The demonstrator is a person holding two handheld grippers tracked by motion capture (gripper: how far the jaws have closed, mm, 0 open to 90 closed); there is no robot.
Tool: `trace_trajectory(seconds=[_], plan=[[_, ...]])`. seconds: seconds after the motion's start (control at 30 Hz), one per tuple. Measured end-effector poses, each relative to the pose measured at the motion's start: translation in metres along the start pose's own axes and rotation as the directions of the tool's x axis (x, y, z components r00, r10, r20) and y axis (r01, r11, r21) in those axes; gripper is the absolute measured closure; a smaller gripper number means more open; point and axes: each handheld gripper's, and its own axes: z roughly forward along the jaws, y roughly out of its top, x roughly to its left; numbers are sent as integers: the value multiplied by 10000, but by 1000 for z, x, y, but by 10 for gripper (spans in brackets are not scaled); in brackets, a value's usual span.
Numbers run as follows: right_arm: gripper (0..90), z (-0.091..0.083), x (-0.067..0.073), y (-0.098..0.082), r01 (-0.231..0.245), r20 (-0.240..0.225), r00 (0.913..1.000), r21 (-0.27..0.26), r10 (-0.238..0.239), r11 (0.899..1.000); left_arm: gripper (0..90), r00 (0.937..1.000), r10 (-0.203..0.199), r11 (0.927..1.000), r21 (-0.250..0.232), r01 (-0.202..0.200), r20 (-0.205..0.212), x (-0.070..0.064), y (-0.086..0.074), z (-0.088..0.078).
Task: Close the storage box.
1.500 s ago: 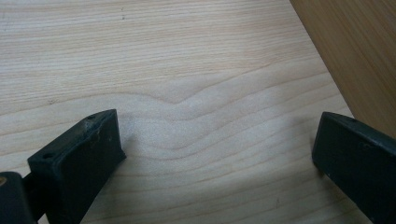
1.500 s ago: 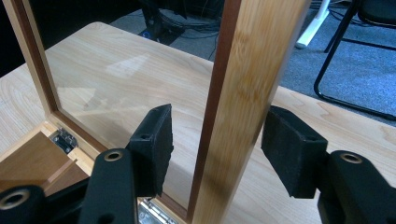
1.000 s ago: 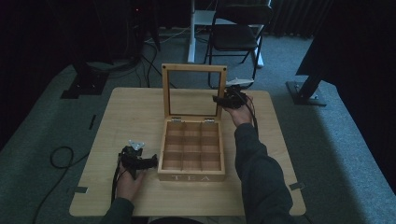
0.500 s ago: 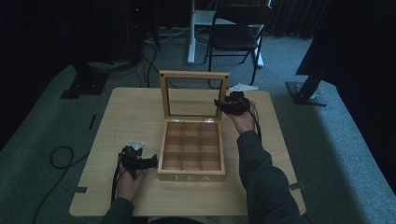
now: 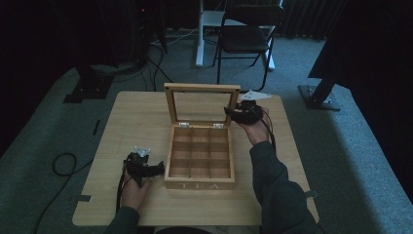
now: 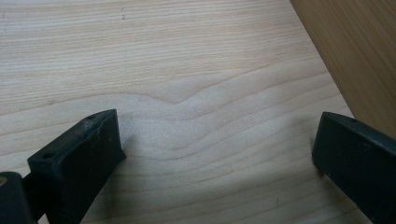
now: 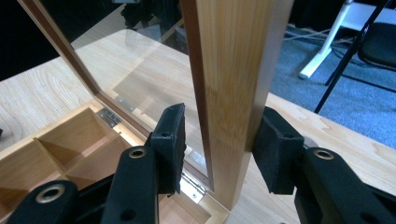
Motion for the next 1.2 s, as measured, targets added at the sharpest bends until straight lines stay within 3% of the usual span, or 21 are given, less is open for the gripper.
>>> trace_trajectory(seconds=[0.2, 0.63, 0.77, 1.2], plan=[[554, -10, 4, 3, 79, -89, 9999, -213, -81, 9997, 16, 10000, -25, 10000, -11, 25, 10, 0, 0, 0], [548, -25, 13, 5, 514, 289, 9983, -227, -508, 9984, 16, 10000, -20, 10000, -14, 20, 7, 0, 0, 0], [540, -30, 11, 6, 361, 412, 9985, -289, -349, 9989, 16, 10000, -31, 10000, -23, 31, 7, 0, 0, 0], [532, -42, 20, 8, 661, 628, 9959, -89, -654, 9978, 16, 10000, -23, 10000, -14, 23, 9, 0, 0, 0]])
